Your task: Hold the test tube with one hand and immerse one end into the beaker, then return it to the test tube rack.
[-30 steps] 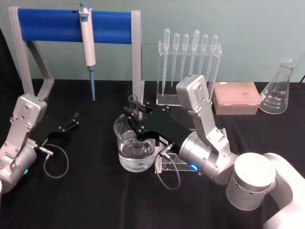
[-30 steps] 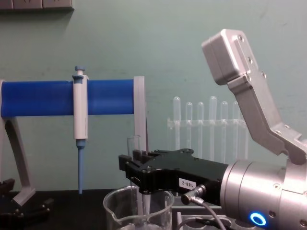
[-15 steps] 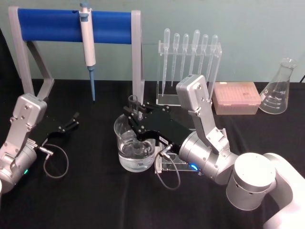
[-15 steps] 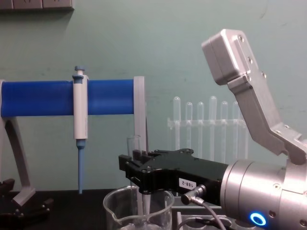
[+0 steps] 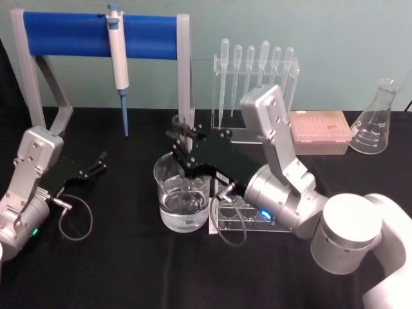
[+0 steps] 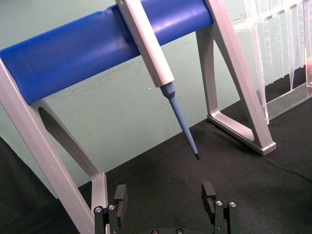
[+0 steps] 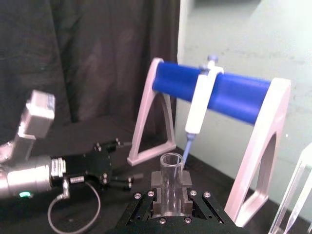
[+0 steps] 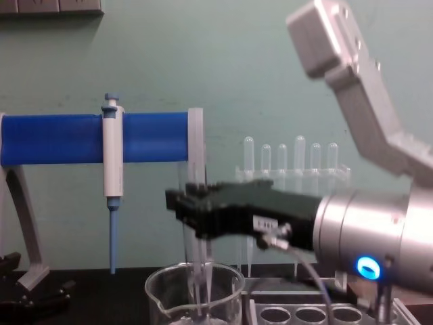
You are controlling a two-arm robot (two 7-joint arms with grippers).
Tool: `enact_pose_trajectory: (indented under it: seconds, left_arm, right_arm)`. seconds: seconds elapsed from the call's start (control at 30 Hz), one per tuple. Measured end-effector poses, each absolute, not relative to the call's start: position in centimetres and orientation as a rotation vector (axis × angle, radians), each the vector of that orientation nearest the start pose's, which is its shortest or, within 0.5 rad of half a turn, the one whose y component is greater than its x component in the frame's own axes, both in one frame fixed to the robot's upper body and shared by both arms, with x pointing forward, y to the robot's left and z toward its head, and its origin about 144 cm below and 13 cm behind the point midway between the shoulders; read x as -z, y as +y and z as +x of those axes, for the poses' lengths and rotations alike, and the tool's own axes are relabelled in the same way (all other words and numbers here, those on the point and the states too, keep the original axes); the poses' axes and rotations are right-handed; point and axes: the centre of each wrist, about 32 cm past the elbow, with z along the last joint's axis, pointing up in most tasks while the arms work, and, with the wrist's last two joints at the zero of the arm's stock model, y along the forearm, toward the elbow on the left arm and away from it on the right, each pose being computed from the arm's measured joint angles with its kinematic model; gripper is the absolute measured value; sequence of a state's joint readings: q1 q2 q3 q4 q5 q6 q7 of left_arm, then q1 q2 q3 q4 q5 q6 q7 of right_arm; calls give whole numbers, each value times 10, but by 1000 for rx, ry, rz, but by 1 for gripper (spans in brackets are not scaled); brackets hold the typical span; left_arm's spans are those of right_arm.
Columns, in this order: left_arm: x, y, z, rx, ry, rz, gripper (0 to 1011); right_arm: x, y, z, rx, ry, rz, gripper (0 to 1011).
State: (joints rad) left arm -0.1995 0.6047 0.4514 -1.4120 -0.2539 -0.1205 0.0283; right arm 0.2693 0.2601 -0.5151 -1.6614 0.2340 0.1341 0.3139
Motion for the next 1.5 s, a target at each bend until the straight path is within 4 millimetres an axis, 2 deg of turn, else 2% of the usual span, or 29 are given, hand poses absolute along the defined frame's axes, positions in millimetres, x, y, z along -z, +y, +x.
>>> enact_pose_trajectory:
  seconds: [0.2,0.43,0.67,0.8,1.0,1.07,1.5]
  left_arm:
    - [-1140,310,489,-1248,-285,304,1000]
    - [-1140,310,489,-1248,-285,304,1000]
    - [-1140,310,489,-1248,-285,304,1000]
    - [-1140,310,489,-1248,-285,305,1000]
    - [-1140,310,489,-1248,-285,304,1000]
    - [-1140,310,489,-1248,-285,304,1000]
    - [-1140,310,489,-1248,-285,304,1000]
  right_arm:
    - [-1258,-143,483,745,-181,-6,224]
    - [-1299,-155,473,757,-181,84,224]
    - [-1314,-181,455,808,-187,100,224]
    - [-1313,-193,448,837,-189,85,224]
    - [-1297,-212,438,873,-160,41,224]
    - [-1285,-217,434,888,-139,25,224]
    - [-1260,-218,437,909,-148,-60,224]
